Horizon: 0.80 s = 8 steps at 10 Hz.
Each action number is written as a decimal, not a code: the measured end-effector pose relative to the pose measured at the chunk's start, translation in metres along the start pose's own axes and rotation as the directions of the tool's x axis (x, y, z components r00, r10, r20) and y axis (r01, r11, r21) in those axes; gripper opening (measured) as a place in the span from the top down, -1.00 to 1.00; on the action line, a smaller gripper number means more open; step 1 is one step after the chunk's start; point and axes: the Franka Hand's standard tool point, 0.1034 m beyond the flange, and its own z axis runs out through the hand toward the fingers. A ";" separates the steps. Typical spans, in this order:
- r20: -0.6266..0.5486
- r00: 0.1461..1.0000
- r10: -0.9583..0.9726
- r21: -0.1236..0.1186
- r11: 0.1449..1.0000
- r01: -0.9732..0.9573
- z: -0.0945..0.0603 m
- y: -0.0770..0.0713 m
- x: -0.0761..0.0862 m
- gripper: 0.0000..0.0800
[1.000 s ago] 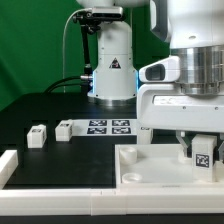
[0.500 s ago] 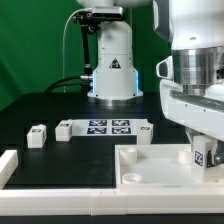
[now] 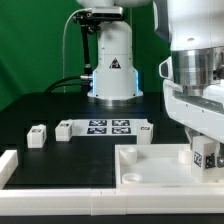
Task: Assemble one leg
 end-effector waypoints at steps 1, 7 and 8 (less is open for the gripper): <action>-0.001 0.990 -0.138 -0.001 0.990 0.138 0.000 0.000 -0.001 -0.56; 0.002 0.509 -0.861 -0.033 0.508 0.860 0.000 0.000 -0.003 -0.62; 0.006 0.440 -0.898 -0.035 0.439 0.898 0.000 0.001 -0.002 -0.62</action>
Offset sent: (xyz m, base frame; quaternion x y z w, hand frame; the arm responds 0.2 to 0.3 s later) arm -0.0008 0.0123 0.0021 -0.0133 0.0199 -0.3990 0.9166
